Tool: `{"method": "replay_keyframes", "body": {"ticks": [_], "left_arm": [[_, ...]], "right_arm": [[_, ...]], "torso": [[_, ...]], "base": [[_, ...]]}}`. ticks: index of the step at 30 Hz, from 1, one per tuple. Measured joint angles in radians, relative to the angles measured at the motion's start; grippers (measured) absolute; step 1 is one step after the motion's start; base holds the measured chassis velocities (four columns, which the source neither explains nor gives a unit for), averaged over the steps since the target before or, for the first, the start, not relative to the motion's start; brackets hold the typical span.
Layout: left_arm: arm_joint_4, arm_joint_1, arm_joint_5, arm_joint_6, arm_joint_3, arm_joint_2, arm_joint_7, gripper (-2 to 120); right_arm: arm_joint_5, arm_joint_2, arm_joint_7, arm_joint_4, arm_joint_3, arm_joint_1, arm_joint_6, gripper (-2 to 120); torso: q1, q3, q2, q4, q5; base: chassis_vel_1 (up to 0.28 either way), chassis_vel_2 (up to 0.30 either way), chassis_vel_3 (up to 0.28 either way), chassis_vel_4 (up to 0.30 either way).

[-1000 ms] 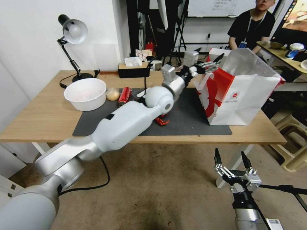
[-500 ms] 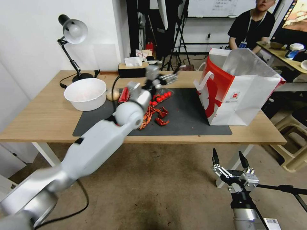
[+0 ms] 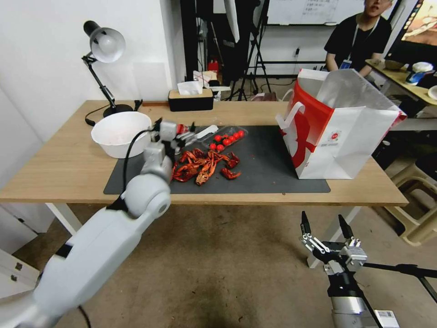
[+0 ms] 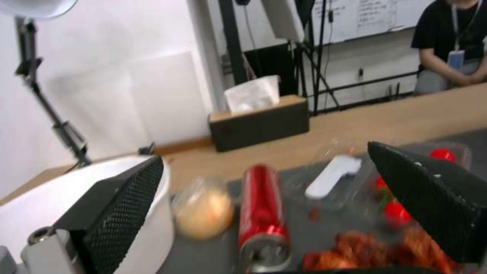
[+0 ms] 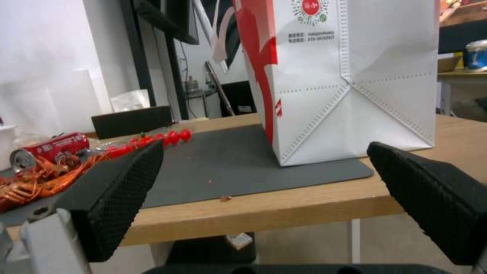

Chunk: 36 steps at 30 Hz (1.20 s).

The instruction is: Pick up the trash from the table and place it into the takeout bag.

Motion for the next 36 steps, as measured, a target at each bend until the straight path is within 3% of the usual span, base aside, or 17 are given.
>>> {"method": "replay_keyframes", "body": {"ticks": [3,12,19,36], "left_arm": [[-0.046,0.14,0.049,-0.024,-0.079,0.015,-0.005,100],[-0.104,0.294,0.098,-0.041,-0.149,0.004,-0.016,100],[-0.154,0.48,0.162,-0.077,-0.22,-0.047,-0.017,100],[-0.203,0.64,0.182,-0.136,-0.305,-0.091,0.03,100]], "right_arm": [[-0.001,-0.002,0.0,0.0,-0.004,0.001,-0.001,100],[-0.002,-0.011,0.0,0.003,-0.004,0.0,-0.002,100],[-0.004,-0.025,-0.001,0.004,0.001,-0.001,-0.001,100],[-0.024,-0.043,-0.005,-0.008,-0.007,0.011,-0.006,100]], "torso": [[0.0,0.0,0.0,0.0,0.0],[0.0,0.0,0.0,-0.0002,0.0002],[0.0,0.0,0.0,-0.0001,0.0002],[0.0,0.0,0.0,-0.0001,0.0002]], "base": [[0.0,0.0,0.0,0.0],[0.0,0.0,0.0,0.0],[0.0,0.0,0.0,0.0],[0.0,0.0,0.0,0.0]]}}
